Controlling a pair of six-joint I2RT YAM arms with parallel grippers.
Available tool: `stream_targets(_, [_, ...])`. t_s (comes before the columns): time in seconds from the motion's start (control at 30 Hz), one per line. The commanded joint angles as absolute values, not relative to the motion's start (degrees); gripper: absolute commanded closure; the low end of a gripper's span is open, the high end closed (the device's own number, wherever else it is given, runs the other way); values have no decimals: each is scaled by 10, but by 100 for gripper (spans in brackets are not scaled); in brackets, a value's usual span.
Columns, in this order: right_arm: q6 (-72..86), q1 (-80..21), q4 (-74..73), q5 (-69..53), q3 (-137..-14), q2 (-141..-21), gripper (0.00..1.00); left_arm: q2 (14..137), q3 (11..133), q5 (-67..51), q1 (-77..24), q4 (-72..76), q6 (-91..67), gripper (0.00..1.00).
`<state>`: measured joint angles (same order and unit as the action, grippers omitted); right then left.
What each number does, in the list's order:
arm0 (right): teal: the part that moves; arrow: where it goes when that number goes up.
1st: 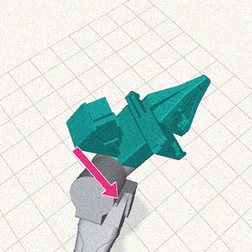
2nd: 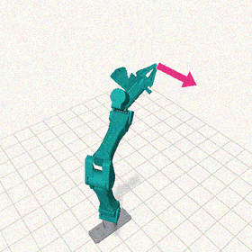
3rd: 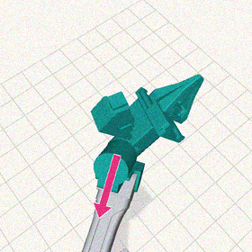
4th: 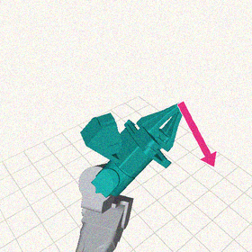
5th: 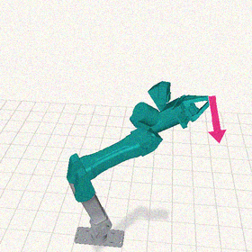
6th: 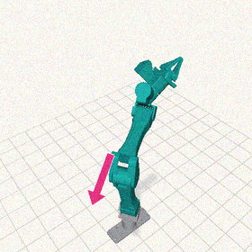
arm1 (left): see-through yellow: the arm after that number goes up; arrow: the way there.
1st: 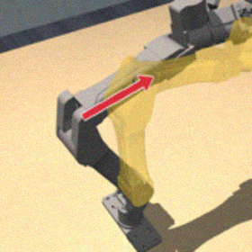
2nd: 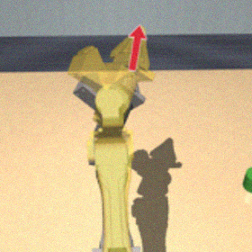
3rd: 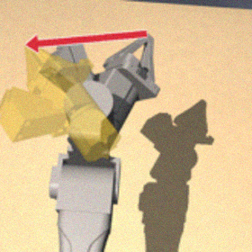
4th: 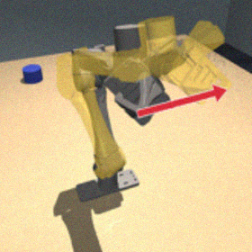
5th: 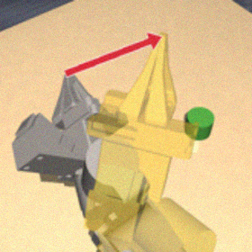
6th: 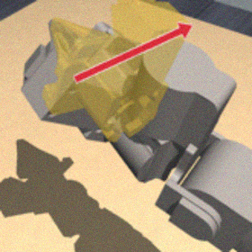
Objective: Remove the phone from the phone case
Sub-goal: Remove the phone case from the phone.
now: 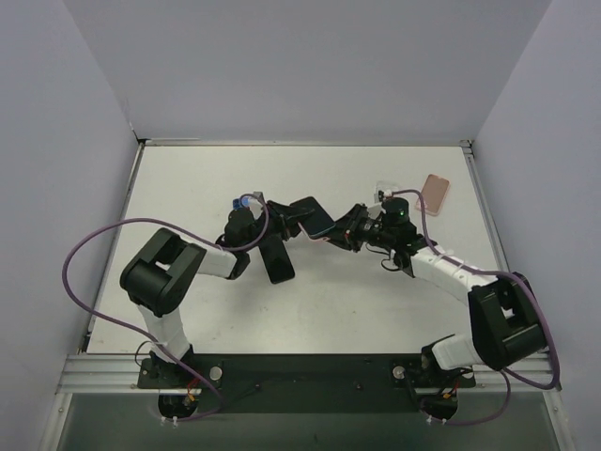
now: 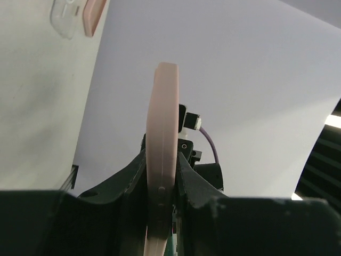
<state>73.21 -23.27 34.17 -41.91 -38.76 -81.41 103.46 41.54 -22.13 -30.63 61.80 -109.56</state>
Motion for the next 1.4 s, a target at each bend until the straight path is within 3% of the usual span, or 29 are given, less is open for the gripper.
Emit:
stream_targets(0.0, [614,-236,217,-358,-358,-785,100,1027,414,-424,-389,954,-1086,70])
stream_targets(0.13, [568,-217,145,-320,-353,-733,100,1024,409,-448,-403,954,-1072,56])
stream_targets(0.17, [551,-214,120,-312,-354,-723,100,1023,405,-453,-403,953,-1069,46])
stream_targets(0.27, [526,-198,81,-301,-362,-698,100,1027,392,-462,-404,946,-1059,38])
stream_targets(0.83, [480,-132,52,-268,-331,-639,100,1037,385,-481,-404,900,-1027,34])
stream_targets(1.03, [450,-127,41,-272,-335,-637,100,1000,415,-499,-403,738,-915,34])
stream_targets(1.23, [401,-156,15,-257,-347,-649,100,949,506,-428,-403,304,-686,25])
stream_targets(1.37, [371,-206,-13,-197,-364,-668,100,967,592,-374,-403,124,-599,23])
